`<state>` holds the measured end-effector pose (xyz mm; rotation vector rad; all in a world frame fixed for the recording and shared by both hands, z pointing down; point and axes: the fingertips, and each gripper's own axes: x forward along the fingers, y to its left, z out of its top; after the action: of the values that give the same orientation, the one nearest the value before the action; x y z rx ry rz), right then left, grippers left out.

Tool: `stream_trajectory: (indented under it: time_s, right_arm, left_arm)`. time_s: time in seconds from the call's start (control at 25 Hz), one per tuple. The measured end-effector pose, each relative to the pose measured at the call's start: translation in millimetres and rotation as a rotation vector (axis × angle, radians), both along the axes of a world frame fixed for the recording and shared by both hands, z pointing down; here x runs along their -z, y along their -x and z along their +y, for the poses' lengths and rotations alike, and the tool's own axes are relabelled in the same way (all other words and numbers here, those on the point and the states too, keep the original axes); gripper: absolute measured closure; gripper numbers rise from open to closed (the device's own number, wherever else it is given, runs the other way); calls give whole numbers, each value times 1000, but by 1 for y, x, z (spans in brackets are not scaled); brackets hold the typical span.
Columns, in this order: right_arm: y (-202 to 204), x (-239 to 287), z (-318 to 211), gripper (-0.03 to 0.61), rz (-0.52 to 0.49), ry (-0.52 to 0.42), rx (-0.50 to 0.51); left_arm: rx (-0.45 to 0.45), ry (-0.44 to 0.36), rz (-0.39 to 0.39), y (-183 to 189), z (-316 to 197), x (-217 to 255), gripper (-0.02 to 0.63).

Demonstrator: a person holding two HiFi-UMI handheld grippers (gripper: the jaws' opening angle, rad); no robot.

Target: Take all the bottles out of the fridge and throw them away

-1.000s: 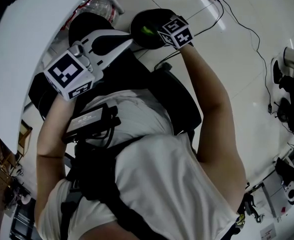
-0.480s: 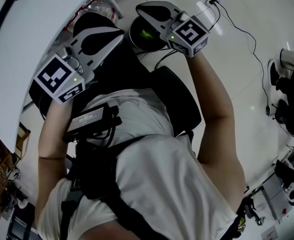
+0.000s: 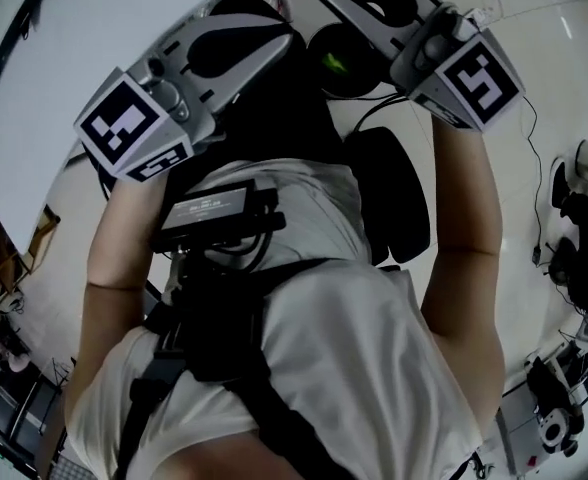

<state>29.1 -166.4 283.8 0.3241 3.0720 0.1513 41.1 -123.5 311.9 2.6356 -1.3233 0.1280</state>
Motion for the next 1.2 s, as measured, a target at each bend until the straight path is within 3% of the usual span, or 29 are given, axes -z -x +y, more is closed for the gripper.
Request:
stream_trajectory:
  time_s: [0.32, 0.52, 0.88, 1.2]
  right_arm:
    - [46, 72, 54, 578, -127, 9, 165]
    - [86, 97, 77, 578, -147, 25, 221]
    - [155, 117, 125, 578, -98, 59, 274]
    - [204, 105, 154, 578, -39, 69, 342]
  left_arm:
    - [76, -103, -39, 42, 38, 43, 603]
    - [163, -124, -69, 75, 62, 59, 603]
    - [327, -167, -29, 144, 113, 97, 603]
    - [533, -170, -48, 215, 153, 101, 603]
